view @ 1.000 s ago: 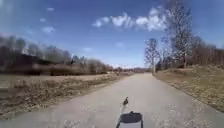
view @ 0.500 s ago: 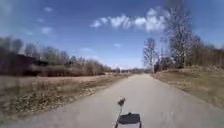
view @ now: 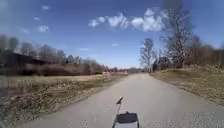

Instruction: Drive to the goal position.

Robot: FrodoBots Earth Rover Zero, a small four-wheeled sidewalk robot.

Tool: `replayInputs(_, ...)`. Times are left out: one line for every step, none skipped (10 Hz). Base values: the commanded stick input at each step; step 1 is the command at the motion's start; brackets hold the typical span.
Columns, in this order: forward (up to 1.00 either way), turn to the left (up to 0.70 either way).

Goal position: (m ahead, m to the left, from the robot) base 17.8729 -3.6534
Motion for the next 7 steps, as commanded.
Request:
replayInputs(1.0, -0.08)
replayInputs(1.0, -0.02)
replayInputs(1.0, 0.0)
replayInputs(1.0, 0.0)
replayInputs(1.0, 0.0)
replayInputs(1.0, 0.0)
replayInputs(1.0, 0.0)
